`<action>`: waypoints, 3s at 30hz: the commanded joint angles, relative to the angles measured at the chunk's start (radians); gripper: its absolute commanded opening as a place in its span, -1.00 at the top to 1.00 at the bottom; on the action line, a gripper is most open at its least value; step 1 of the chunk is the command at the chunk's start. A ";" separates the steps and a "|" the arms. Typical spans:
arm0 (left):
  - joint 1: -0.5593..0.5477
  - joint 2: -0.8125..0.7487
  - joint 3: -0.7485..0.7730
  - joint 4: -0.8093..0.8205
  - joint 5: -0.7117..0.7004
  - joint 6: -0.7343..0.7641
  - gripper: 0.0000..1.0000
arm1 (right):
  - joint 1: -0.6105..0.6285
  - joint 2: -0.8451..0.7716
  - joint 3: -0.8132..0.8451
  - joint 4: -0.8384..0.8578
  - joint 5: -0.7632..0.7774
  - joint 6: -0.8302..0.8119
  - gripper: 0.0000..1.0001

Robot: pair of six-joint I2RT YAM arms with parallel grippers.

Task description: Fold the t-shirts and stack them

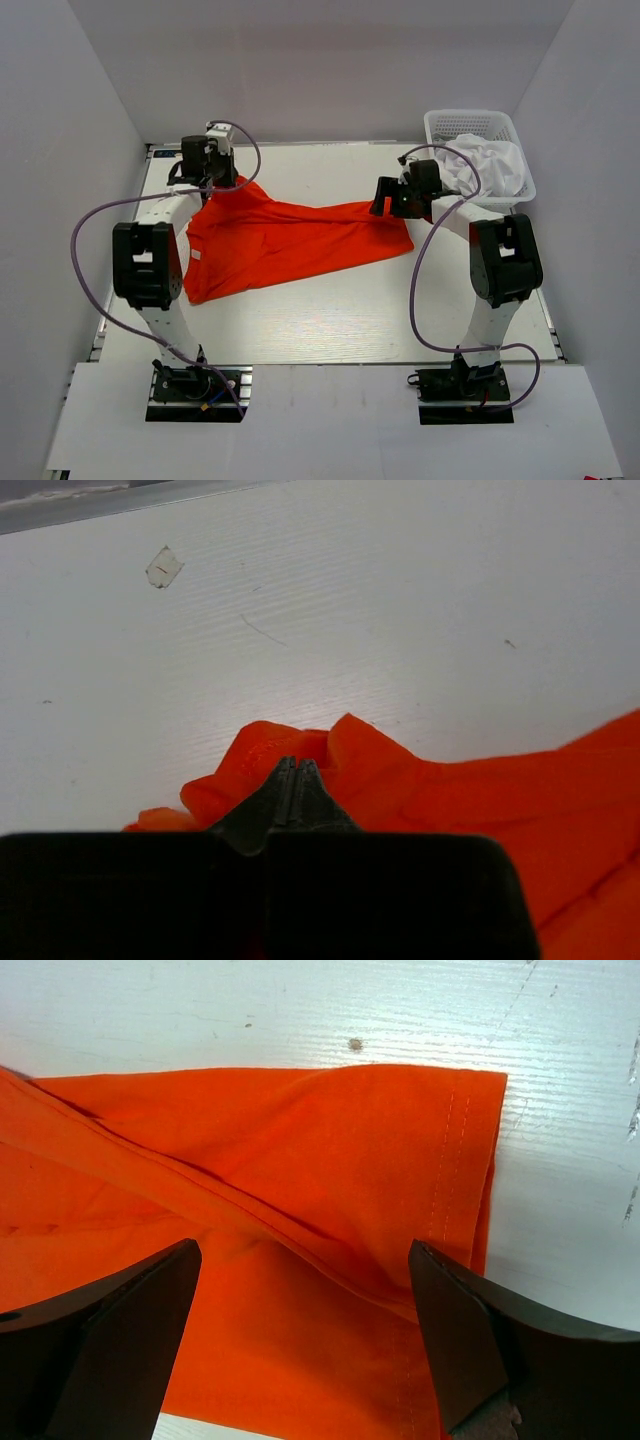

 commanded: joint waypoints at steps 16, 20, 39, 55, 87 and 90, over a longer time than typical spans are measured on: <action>-0.089 -0.697 -0.695 -0.241 -0.125 -0.626 1.00 | 0.000 -0.123 -0.083 0.077 -0.025 0.005 -0.81; -0.107 -0.865 -0.862 -0.325 -0.096 -0.816 -0.44 | 0.002 -0.123 -0.081 0.068 -0.035 0.003 -0.81; -0.116 -0.592 -0.589 -0.151 -0.138 -0.723 -1.00 | 0.048 -0.152 -0.069 0.007 0.039 -0.030 -0.81; -0.247 -0.469 -0.690 -0.005 0.083 -0.701 -1.00 | 0.048 -0.094 -0.020 -0.014 0.024 0.000 -0.81; -0.412 -0.577 -0.450 -0.367 -0.524 -0.615 -1.00 | 0.078 -0.117 -0.005 -0.015 0.116 -0.062 -0.81; -0.331 -0.462 -0.352 -0.339 -0.563 -0.638 -1.00 | 0.116 -0.067 0.081 -0.094 0.162 -0.090 -0.81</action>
